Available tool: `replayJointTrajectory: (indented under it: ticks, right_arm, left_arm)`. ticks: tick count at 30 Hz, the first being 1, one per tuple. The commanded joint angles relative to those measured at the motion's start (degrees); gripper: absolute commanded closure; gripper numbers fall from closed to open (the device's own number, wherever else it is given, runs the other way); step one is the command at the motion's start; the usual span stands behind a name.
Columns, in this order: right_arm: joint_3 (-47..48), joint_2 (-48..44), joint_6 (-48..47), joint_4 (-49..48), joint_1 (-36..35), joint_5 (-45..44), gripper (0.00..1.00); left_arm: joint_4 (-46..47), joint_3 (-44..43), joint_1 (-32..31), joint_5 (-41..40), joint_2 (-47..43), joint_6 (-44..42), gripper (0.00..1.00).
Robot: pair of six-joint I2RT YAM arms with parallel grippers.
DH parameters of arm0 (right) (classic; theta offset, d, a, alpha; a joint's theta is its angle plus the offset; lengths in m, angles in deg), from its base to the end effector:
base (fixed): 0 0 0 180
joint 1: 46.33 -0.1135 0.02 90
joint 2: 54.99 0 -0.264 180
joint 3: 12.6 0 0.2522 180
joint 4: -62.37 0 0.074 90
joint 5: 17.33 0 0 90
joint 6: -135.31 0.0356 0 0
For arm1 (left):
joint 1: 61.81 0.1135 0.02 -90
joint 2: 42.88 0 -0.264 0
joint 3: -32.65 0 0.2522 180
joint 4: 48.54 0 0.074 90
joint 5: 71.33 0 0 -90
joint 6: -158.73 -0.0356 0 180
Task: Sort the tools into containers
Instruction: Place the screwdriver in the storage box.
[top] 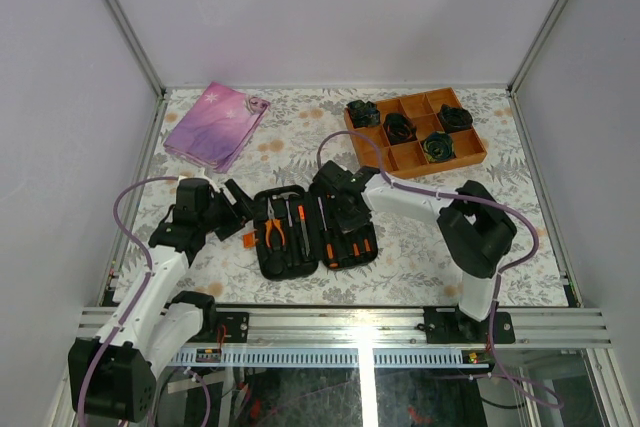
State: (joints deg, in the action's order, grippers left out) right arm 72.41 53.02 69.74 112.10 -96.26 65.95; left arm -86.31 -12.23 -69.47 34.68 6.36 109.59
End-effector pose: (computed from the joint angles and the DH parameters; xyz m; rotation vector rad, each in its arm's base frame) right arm 0.2389 0.2776 0.1616 -0.5996 2.7643 0.1273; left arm 0.1765 -0.0336 0.2217 -0.5389 2.3291 -0.7411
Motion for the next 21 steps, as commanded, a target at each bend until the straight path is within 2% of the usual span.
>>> replayJointTrajectory:
  ticks: [1,5,9,17,21]
  right_arm:
    - [-7.7,18.9,3.6,-4.1,-4.2,8.4,1.0]
    - [-7.4,18.7,3.4,-3.7,-4.5,7.1,1.0]
    - [-4.8,8.5,2.9,-2.2,-4.3,2.3,1.0]
    - [7.2,-12.2,-3.6,0.0,-4.2,-12.5,0.74]
    - [5.0,-21.9,-6.2,-3.7,-3.7,-17.7,0.65]
  left_arm:
    - [3.0,1.2,0.4,1.1,-1.3,-0.4,0.27]
    - [3.1,1.6,0.4,1.0,-1.7,-0.1,0.27]
    - [3.0,0.9,0.5,0.5,-1.5,-0.7,0.27]
    - [1.4,-1.9,0.5,-1.2,-1.0,-1.7,0.27]
    - [1.1,-2.3,0.5,-2.2,-1.4,-1.1,0.27]
